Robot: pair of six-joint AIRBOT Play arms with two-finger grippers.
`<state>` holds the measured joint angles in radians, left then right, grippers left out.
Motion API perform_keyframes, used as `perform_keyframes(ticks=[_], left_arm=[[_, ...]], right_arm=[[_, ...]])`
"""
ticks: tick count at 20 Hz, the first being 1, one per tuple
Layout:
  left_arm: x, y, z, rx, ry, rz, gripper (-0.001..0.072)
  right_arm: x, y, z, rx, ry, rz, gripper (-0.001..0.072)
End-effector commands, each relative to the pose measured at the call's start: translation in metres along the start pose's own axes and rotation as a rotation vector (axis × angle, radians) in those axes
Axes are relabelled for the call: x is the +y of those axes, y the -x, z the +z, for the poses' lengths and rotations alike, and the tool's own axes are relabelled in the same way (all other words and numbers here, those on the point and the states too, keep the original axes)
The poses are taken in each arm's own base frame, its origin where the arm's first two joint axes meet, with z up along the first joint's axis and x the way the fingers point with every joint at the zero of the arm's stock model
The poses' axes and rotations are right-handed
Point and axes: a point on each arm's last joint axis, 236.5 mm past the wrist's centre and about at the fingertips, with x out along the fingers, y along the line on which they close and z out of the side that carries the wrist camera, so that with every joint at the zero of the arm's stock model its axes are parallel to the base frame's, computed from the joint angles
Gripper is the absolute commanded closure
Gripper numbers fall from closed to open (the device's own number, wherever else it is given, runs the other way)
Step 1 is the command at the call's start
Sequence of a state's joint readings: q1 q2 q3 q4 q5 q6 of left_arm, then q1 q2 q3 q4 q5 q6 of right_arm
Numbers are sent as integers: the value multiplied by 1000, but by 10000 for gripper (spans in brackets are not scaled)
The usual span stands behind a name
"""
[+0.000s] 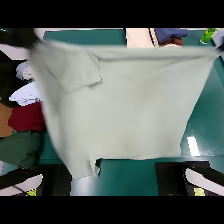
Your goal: Fold the shirts.
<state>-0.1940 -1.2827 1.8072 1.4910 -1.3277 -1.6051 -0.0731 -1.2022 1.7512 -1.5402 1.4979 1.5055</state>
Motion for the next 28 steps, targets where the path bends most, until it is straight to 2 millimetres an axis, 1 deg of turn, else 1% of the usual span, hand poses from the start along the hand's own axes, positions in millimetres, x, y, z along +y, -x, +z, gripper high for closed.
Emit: perform_keyframes(ticks=[1,2,3,4,5,6,7,8,9,10,12,14,15,17,20,22,24,26,27,28], left_arm=[[15,-137,-60,233,15,17,681],[18,-163,-67,248,11,19,680],[21,-186,-69,241,9,22,680],[22,-202,-68,225,11,23,681],[23,-212,-66,206,12,24,681],[24,-217,-62,184,11,25,681],[28,-219,-56,159,10,28,681],[30,-217,-51,143,27,24,681],[37,-214,-53,160,39,31,681],[45,-210,-63,206,46,38,681],[51,-200,-95,345,50,25,681],[45,-190,-125,477,13,-16,681],[43,-186,-137,530,17,-24,681],[42,-180,-158,610,21,-29,681],[42,-182,-186,685,39,-30,681],[43,-188,-203,716,46,-30,681],[43,-190,-219,749,53,-29,681],[43,-190,-230,777,58,-29,680],[43,-189,-232,787,71,-25,679],[43,-188,-232,785,80,-20,612]], right_arm=[[0,-122,-50,277,9,23,699],[1,-148,-56,306,4,31,699],[4,-174,-57,313,-4,48,698],[7,-193,-55,310,-23,70,699],[9,-209,-51,303,-44,92,698],[14,-219,-44,298,-58,119,699],[14,-225,-36,293,-65,134,699],[17,-226,-29,289,-67,151,698],[19,-223,-24,291,-64,161,698],[19,-217,-21,294,-38,164,699],[20,-202,-25,325,-17,172,699],[22,-189,-35,351,-14,175,699],[23,-184,-42,360,-16,176,698],[23,-182,-63,397,-21,174,699],[26,-192,-106,471,-36,175,698],[27,-202,-128,498,-48,174,698],[30,-208,-146,524,-61,183,697],[31,-211,-156,546,-64,183,696],[31,-211,-157,550,-65,184,693],[31,-211,-156,548,-65,184,541]])
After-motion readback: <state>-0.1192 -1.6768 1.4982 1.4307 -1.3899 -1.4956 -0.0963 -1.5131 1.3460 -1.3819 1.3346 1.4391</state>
